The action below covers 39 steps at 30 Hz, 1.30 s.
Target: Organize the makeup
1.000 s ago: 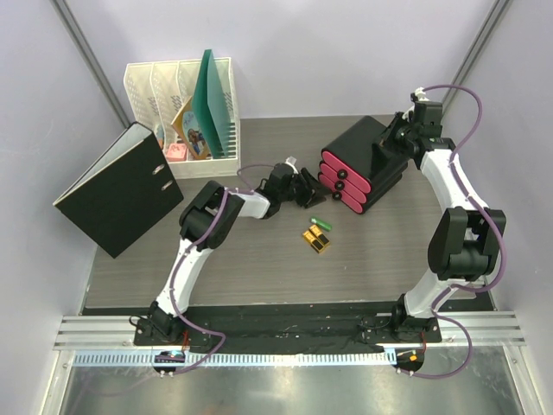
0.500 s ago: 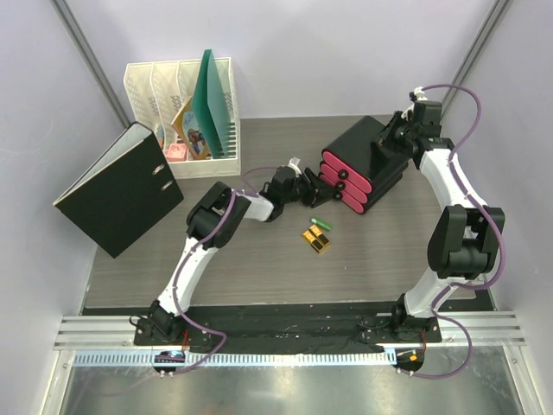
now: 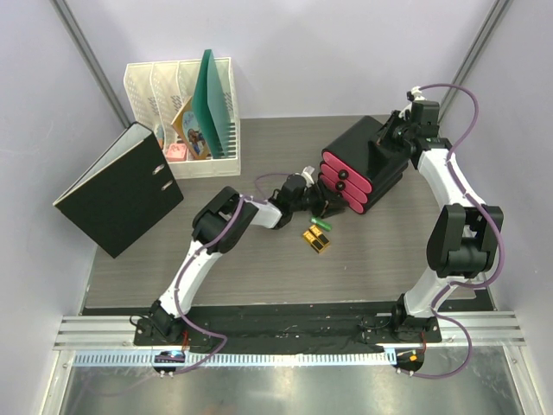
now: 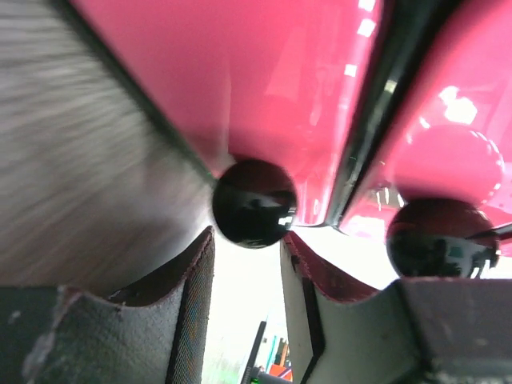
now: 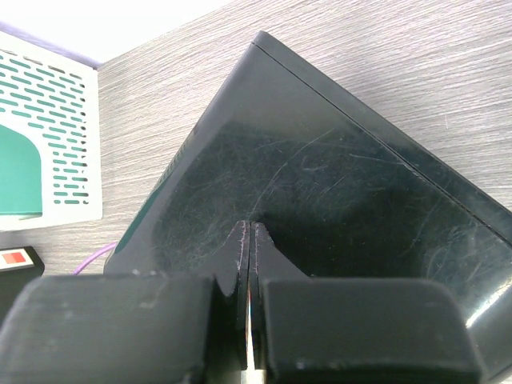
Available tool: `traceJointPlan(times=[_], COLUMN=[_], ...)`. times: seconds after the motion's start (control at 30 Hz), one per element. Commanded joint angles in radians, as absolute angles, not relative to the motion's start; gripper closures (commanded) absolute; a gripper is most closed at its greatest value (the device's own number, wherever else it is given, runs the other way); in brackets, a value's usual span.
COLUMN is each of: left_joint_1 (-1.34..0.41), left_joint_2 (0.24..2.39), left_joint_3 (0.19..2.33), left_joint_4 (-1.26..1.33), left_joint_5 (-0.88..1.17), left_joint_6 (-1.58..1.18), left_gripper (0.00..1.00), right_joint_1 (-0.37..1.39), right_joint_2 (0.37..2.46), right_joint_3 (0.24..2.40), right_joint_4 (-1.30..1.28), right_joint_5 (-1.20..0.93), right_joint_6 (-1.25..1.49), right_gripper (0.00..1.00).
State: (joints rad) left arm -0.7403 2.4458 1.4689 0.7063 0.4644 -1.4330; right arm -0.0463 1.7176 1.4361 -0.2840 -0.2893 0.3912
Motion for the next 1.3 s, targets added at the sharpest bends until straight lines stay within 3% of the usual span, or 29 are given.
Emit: traceJointPlan(times=[0.0, 0.07, 0.67, 0.83, 1.0, 1.27], left_joint_1=[-0.715, -0.704, -0.683, -0.687, -0.686, -0.664], left_joint_2=[2.447, 2.442, 2.506, 2.519, 2.503, 2.405], left_joint_3=[1.460, 1.448, 1.427, 1.459, 1.445, 1.283], left_joint_4=[0.749, 0.761, 0.960, 0.953, 0.957, 1.008], left_joint_5=[0.453, 0.445, 0.356, 0.373, 0.388, 0.417], left_joint_6=[-1.424, -1.427, -1.566, -1.560, -1.539, -1.503], left_gripper=[0.58, 0.53, 0.55, 0.68, 1.00, 1.00], right_joint_1=[-0.035, -0.035, -0.029, -0.029, -0.028, -0.028], right_joint_2=[1.784, 1.782, 1.792, 1.795, 1.795, 1.790], right_joint_3=[1.374, 1.373, 1.356, 1.355, 1.358, 1.350], right_joint_4=[-0.474, -0.474, -0.472, -0.474, -0.472, -0.472], right_joint_5=[-0.256, -0.255, -0.261, -0.261, -0.264, -0.262], right_joint_6=[0.347, 0.348, 0.345, 0.344, 0.345, 0.342], right_gripper=[0.99, 0.99, 0.99, 0.99, 0.99, 0.99])
